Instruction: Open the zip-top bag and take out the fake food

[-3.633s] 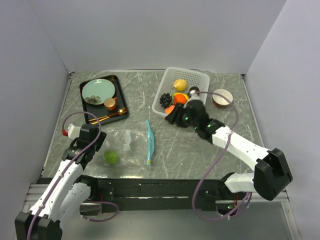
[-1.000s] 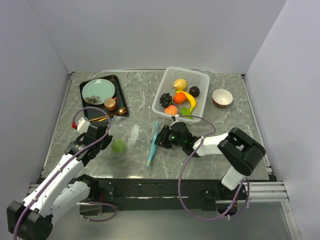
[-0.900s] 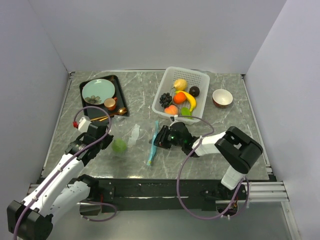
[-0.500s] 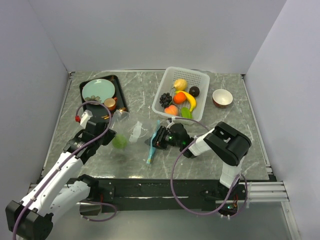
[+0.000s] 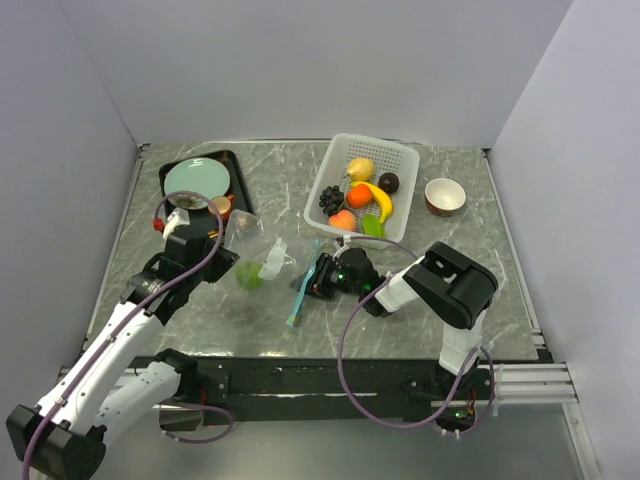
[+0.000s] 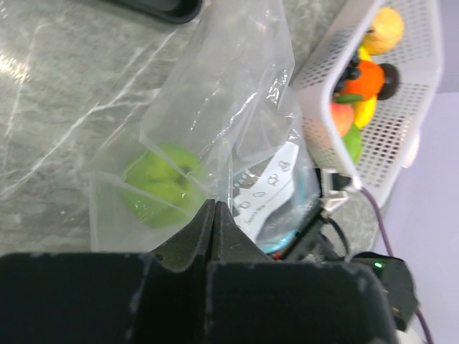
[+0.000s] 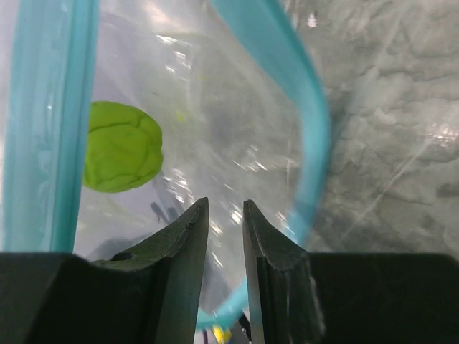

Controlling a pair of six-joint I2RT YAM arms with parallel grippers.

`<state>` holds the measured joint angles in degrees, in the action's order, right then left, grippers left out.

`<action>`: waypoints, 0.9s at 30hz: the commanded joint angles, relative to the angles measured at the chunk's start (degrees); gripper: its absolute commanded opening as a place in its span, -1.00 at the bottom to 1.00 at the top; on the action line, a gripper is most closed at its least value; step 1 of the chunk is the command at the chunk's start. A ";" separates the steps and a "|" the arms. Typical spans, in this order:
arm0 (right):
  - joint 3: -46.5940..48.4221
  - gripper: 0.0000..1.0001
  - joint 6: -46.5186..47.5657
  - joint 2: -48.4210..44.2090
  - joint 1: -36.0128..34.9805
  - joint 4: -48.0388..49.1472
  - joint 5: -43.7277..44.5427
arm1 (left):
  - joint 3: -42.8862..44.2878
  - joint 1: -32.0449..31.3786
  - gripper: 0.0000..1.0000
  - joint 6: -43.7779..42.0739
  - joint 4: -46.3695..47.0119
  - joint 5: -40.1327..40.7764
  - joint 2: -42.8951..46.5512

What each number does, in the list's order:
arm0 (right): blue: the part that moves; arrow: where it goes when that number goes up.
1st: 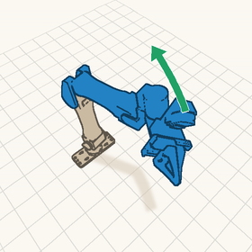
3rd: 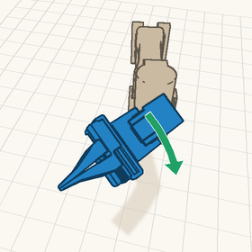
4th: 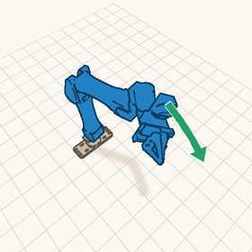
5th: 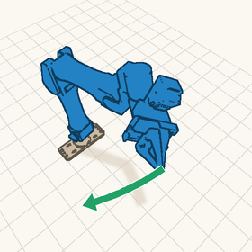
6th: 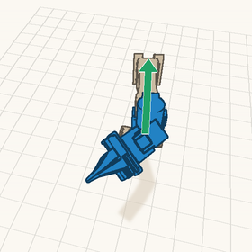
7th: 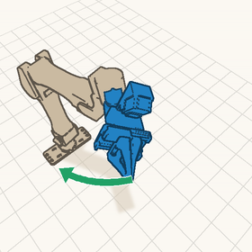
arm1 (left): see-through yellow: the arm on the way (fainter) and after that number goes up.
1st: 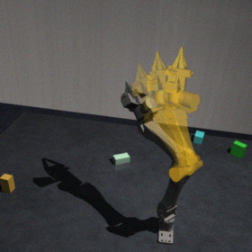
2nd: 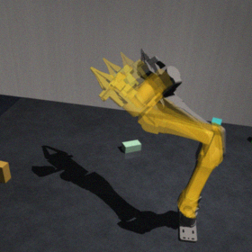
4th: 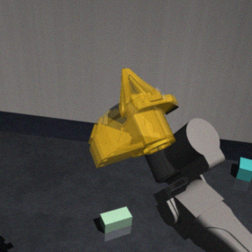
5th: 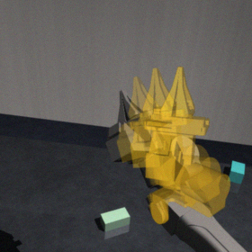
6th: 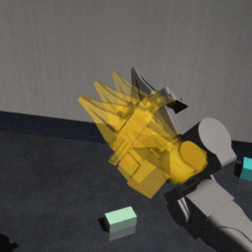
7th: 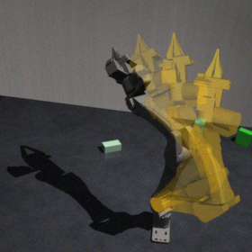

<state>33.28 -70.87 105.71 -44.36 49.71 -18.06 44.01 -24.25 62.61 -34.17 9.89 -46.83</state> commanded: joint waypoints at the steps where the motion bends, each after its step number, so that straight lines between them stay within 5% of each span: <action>1: -0.05 -0.32 -0.14 1.16 0.15 2.84 0.49 | 4.07 -0.27 -0.95 -2.23 0.07 -1.54 1.04; 15: 1.35 -0.29 2.58 0.29 0.33 -1.46 1.98 | -6.12 -0.27 -0.90 -2.14 4.38 1.09 -1.95; 22: 1.97 -0.28 3.81 -1.12 0.32 -4.27 3.04 | -3.41 -0.27 -0.08 -4.60 0.17 7.06 -0.90; 27: 1.97 -0.28 4.60 -3.14 0.33 -6.38 4.00 | 2.48 -0.36 -0.01 -7.94 -2.12 7.78 -1.16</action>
<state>33.82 -67.57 105.78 -44.36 45.04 -15.79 40.27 -24.25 58.19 -35.57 15.49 -48.69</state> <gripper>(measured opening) 0.358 0.496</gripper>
